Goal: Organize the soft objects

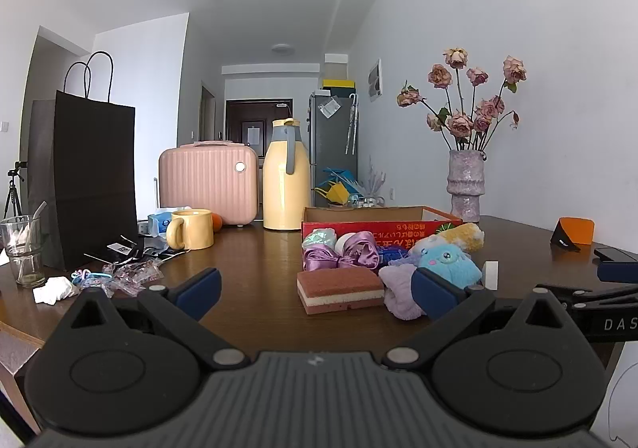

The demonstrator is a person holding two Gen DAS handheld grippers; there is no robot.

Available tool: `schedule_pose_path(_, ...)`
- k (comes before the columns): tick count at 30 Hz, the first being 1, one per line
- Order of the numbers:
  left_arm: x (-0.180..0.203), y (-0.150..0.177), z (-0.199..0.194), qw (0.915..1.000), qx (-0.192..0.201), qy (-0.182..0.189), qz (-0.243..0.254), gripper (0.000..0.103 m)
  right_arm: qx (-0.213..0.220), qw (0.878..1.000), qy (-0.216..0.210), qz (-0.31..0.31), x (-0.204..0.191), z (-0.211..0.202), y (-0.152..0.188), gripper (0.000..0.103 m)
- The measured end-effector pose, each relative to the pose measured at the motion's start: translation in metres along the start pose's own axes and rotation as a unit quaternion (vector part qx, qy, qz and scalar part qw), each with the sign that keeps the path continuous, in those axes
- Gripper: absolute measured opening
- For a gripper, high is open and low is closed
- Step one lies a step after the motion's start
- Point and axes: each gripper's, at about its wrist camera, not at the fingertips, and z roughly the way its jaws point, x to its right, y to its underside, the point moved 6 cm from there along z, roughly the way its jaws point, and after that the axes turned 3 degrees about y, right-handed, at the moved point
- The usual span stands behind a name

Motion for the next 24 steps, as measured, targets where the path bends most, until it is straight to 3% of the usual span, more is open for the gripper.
schedule_pose_path(24, -0.0003, 0.0014, 0.0015, 1.0, -0.007, -0.002, -0.001, 0.103, -0.01, 1.0, 0.006, 0.002, 0.001, 0.0032, 0.0033, 0.103)
